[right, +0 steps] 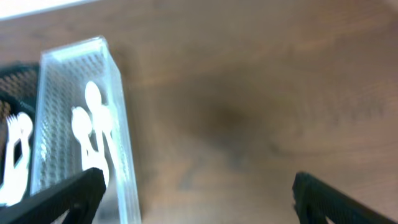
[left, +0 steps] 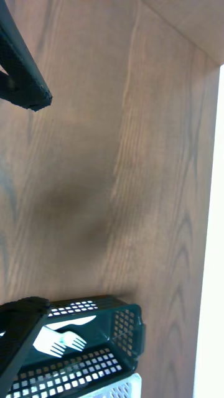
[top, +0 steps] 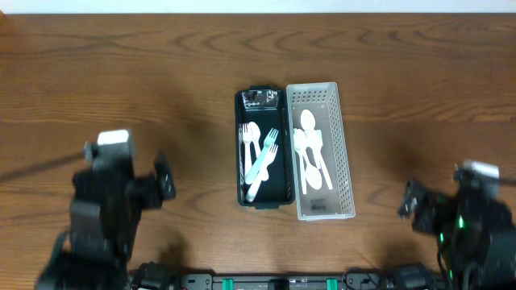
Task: Pack container
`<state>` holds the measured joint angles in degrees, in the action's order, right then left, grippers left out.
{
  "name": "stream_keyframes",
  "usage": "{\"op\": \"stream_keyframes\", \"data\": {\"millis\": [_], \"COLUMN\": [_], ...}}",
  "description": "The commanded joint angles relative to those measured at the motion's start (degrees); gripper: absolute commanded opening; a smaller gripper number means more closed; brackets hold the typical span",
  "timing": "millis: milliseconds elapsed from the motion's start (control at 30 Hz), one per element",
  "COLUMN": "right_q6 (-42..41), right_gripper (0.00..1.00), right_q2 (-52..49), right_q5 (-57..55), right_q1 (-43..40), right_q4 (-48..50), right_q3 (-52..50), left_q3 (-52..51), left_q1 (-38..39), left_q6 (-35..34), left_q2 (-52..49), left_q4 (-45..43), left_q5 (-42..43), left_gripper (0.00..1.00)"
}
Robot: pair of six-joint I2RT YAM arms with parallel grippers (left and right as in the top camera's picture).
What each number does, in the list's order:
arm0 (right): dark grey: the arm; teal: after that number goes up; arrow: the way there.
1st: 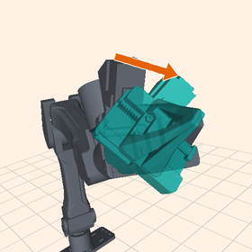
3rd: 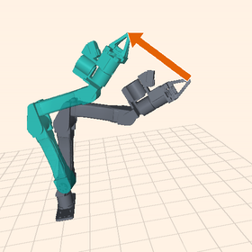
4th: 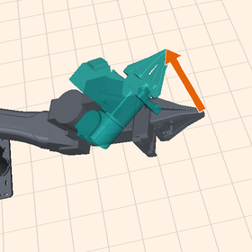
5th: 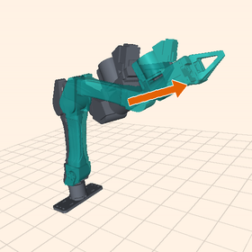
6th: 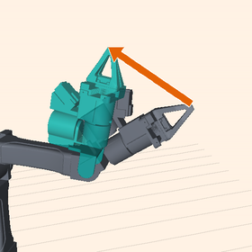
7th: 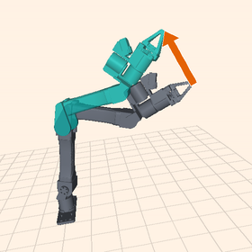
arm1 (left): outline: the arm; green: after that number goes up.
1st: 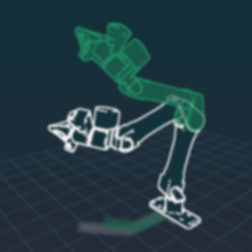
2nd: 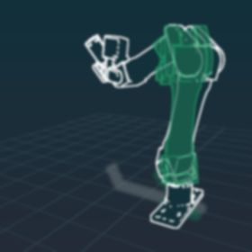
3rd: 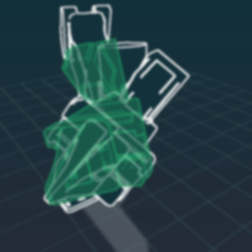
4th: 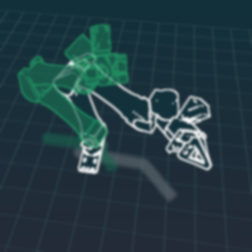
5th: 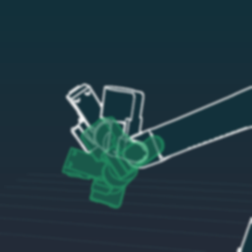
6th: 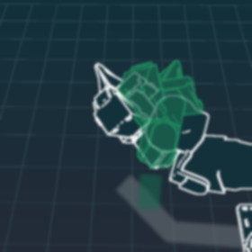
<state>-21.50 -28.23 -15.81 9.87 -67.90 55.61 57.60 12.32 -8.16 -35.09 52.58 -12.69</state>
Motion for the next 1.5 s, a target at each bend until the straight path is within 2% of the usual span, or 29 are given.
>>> {"op": "stream_keyframes", "data": {"millis": [0, 133, 300, 1267, 1333, 1467], "right_q6": [-6.3, -6.3, -6.3, -6.3, -4.9, 4.3], "right_gripper": [0.99, 0.99, 0.99, 0.99, 0.99, 0.99], "right_q2": [5.2, 9.7, 9.9, 11.1, 13.2, 20.5], "right_q5": [-2.0, -4.7, -4.6, -3.2, -2.3, 2.5], "right_q1": [0.2, 0.2, 0.2, -0.6, -1.6, -3.7], "right_q4": [-2.6, -0.3, 2.6, 0.5, 1.7, 8.7], "right_q3": [-3.2, -7.8, -10.4, -10.5, -10.9, -15.9], "left_q3": [-6.1, -11.6, -14.5, -14.6, -14.6, -14.6], "left_q1": [-0.1, -0.1, -0.2, -0.2, -0.2, -0.1], "left_q6": [-4.4, -4.7, -4.6, -4.6, -4.6, -4.6], "left_q2": [7.7, 14.0, 14.4, 14.3, 14.3, 14.3], "left_q4": [-1.5, -2.6, -2.1, 0.5, 0.5, 0.5], "left_q5": [-0.9, -0.9, -0.9, -0.9, -0.9, -0.9], "left_gripper": [0.98, 0.98, 0.98, 0.98, 0.98, 0.98]}}
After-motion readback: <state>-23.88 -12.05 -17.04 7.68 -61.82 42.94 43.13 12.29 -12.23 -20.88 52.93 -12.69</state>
